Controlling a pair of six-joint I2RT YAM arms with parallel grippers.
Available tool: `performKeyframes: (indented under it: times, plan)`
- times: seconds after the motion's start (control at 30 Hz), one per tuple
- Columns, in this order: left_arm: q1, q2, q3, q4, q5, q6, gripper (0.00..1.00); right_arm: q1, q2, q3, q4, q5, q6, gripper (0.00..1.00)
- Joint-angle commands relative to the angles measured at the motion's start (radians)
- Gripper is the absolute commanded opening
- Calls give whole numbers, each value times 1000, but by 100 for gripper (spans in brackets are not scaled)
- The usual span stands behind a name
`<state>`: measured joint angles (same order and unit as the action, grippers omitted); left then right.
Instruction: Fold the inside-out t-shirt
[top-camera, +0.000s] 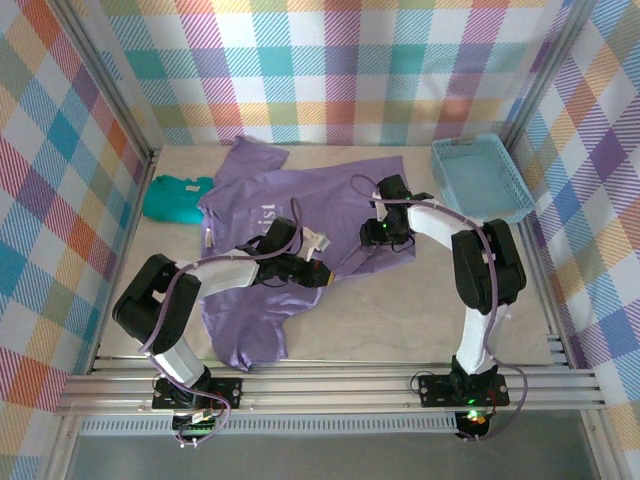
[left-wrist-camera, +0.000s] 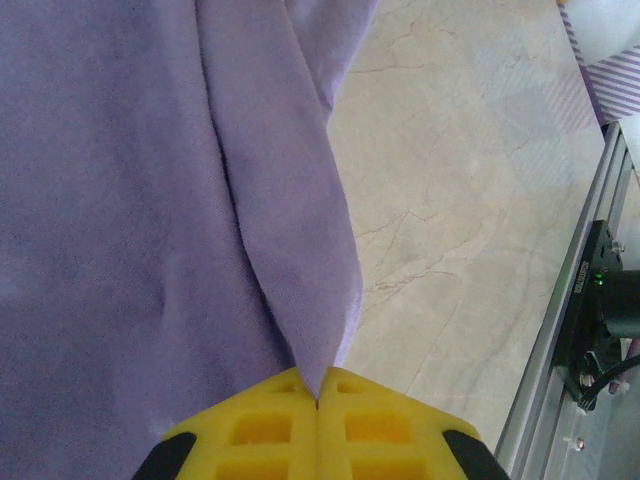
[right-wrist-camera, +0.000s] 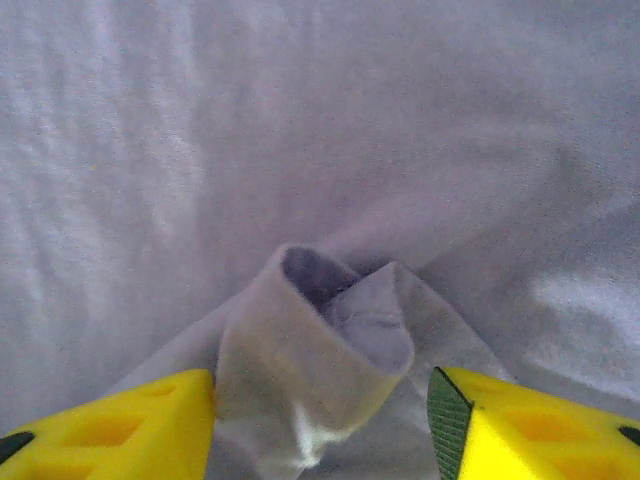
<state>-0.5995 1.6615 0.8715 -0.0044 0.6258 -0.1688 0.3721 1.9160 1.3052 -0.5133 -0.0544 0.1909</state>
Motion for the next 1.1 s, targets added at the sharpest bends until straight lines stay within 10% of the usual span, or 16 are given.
performKeyframes:
  times: [0.0,0.33,0.67,1.07]
  plan:
    - [9,1,15,-30,19,7,0,-22,18,53,13,-26,-1,54]
    - [-54,20,26,-68,70,83,0,-153,-154,-153,-39,-107,89,33]
    - [-198,100,80,-120,74,136,0,-204,-424,-411,10,-172,226,55]
    - [-197,112,78,-128,34,146,0,-196,-301,-399,106,-218,317,53]
